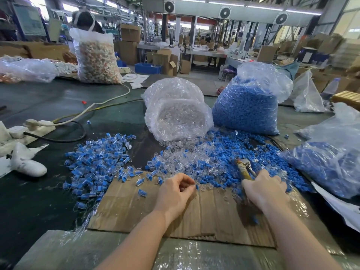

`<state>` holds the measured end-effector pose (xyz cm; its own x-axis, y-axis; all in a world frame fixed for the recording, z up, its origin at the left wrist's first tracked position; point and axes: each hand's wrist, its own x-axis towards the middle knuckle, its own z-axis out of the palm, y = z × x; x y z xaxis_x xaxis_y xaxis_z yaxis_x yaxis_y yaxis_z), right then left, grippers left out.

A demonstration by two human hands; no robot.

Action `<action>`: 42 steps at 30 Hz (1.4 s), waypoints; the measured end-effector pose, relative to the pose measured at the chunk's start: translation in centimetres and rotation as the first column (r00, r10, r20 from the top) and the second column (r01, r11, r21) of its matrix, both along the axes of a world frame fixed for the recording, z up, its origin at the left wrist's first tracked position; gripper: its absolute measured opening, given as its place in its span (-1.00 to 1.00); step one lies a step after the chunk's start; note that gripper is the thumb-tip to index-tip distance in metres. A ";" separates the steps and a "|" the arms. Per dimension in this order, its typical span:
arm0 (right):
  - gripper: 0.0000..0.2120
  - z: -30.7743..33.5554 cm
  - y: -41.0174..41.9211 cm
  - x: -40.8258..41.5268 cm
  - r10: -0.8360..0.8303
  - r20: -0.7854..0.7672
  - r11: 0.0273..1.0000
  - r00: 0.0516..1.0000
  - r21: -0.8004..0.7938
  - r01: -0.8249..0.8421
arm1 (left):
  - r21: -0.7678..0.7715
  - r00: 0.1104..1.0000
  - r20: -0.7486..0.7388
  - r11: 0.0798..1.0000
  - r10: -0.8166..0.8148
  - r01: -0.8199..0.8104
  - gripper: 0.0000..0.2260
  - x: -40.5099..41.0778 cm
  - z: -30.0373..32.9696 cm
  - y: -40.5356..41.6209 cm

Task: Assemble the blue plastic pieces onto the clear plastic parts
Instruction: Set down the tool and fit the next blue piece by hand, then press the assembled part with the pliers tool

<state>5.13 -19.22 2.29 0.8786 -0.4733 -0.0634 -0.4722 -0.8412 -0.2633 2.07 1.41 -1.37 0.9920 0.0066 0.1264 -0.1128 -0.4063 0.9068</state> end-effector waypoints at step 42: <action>-0.61 3.8 5.1 -4.0 0.506 -0.008 0.403 0.863 0.886 -0.228 | -0.454 0.910 -0.317 0.800 0.268 -0.393 -0.96 2.0 5.1 1.2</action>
